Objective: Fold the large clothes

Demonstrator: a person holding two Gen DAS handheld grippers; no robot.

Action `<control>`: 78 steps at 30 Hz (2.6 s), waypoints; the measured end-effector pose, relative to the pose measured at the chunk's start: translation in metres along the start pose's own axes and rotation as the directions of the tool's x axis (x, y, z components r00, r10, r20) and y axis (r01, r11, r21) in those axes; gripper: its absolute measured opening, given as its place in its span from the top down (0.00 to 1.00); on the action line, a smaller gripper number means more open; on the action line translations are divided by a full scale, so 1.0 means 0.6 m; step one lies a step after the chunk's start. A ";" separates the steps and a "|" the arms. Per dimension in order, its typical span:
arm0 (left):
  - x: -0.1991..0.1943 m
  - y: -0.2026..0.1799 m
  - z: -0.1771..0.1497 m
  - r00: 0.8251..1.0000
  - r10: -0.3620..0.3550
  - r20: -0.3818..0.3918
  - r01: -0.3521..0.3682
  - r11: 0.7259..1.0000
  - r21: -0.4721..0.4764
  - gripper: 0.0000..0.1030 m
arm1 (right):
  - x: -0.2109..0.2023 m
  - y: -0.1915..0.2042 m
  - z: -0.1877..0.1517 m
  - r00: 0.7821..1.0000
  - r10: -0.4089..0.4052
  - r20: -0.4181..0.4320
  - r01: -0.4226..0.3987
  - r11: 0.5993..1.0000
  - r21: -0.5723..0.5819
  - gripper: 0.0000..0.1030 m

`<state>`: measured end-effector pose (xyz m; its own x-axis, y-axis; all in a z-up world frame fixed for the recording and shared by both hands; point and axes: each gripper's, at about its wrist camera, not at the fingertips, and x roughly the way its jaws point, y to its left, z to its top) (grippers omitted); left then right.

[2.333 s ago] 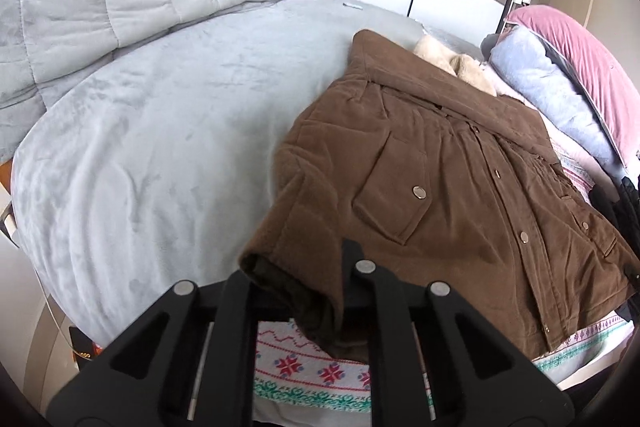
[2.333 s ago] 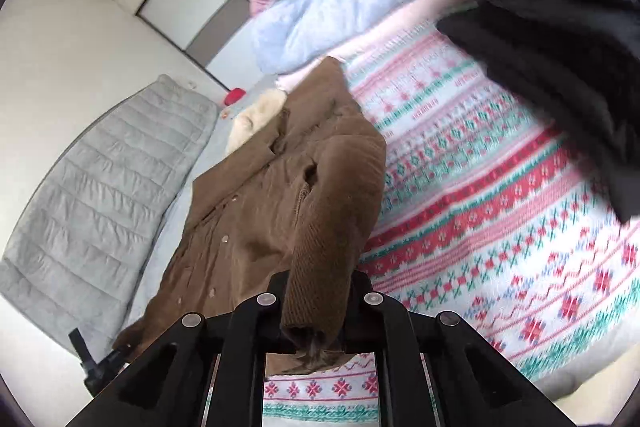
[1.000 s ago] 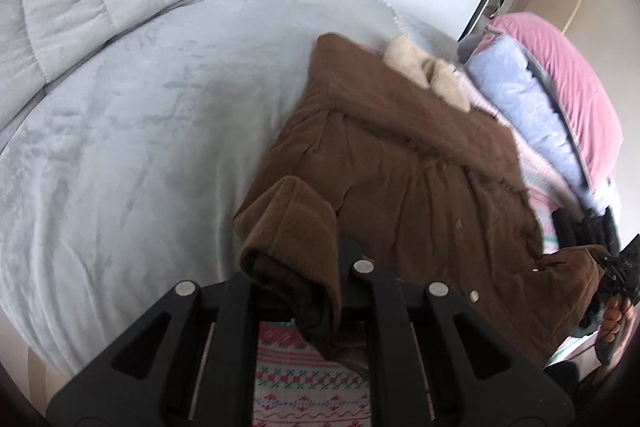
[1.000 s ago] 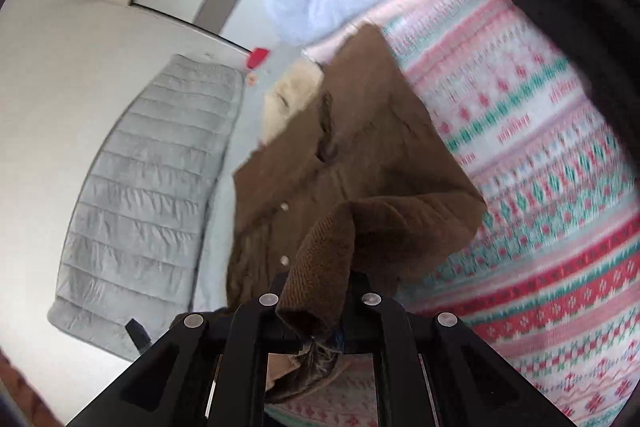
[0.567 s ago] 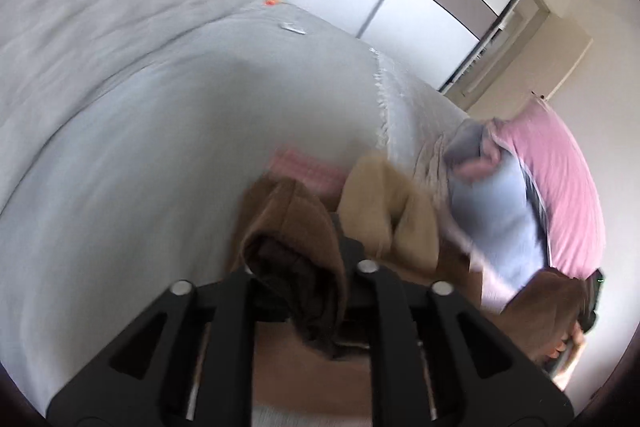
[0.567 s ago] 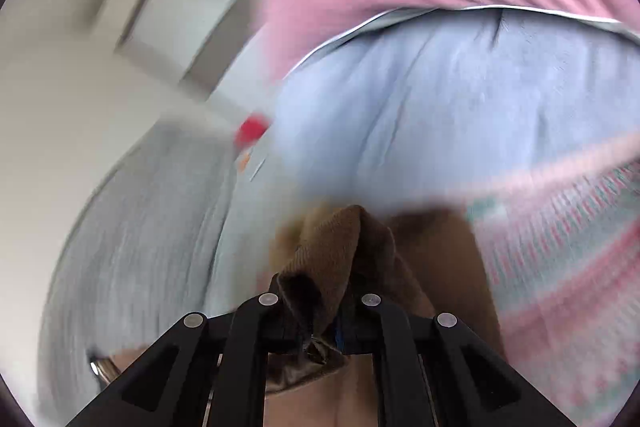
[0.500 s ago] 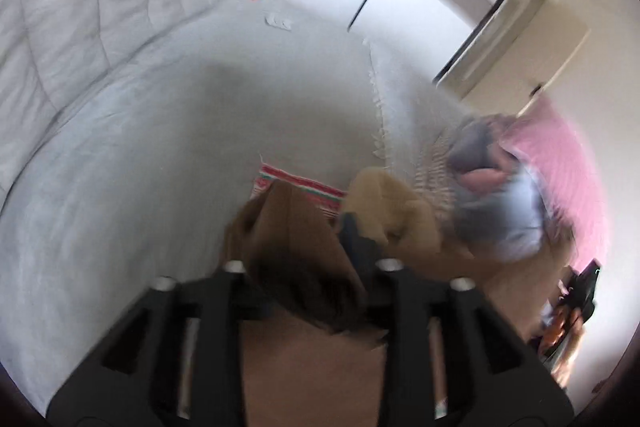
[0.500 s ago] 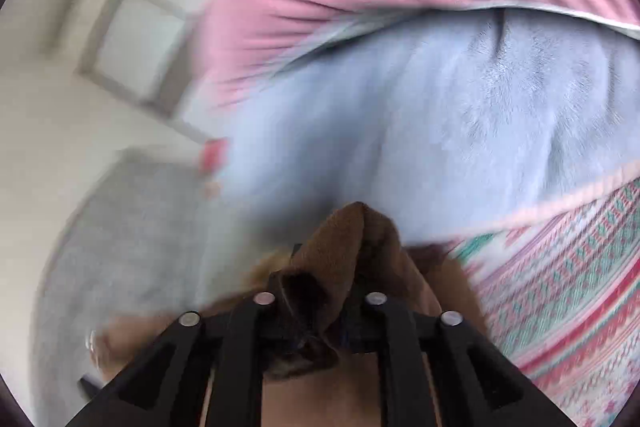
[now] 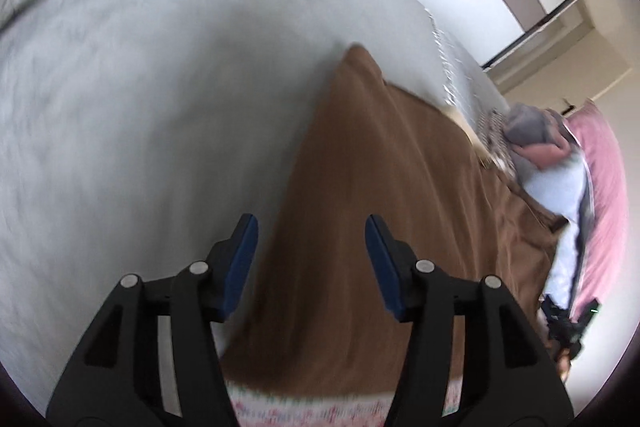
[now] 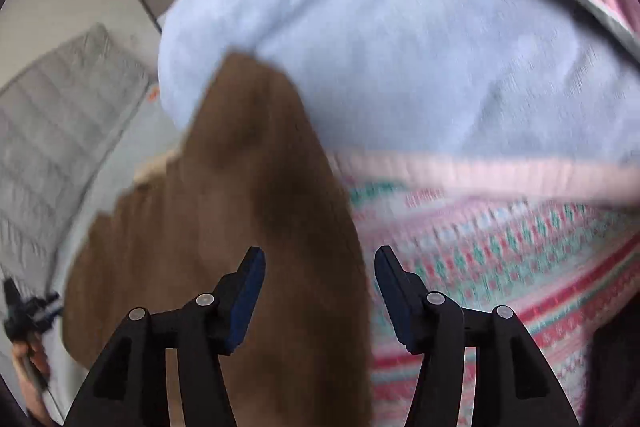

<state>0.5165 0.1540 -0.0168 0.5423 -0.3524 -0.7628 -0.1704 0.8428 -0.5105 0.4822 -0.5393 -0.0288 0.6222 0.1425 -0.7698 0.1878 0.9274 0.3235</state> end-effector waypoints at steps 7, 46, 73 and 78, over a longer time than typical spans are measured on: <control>-0.050 0.014 -0.103 0.999 0.008 0.051 -0.012 0.997 0.075 0.37 | 0.009 -0.047 -0.119 0.970 0.197 -0.143 -0.185 0.979 0.090 0.43; 0.009 0.014 -0.121 0.988 0.031 0.153 -0.017 0.995 -0.094 0.70 | 0.012 -0.022 -0.153 0.966 0.255 0.036 -0.256 0.930 0.264 0.75; -0.216 0.109 -0.216 0.997 0.074 -0.005 -0.074 0.986 -0.147 0.45 | -0.190 -0.064 -0.169 0.986 0.036 -0.162 -0.033 0.999 0.021 0.40; -0.107 0.037 -0.102 0.998 0.011 -0.056 -0.011 1.000 0.008 0.34 | -0.083 -0.033 -0.065 0.985 0.032 -0.171 -0.033 0.999 -0.003 0.40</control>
<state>0.4279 0.1703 -0.0034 0.4933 -0.3652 -0.7895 -0.1693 0.8500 -0.4989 0.4178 -0.5515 -0.0181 0.4887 0.2296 -0.8417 0.1645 0.9232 0.3473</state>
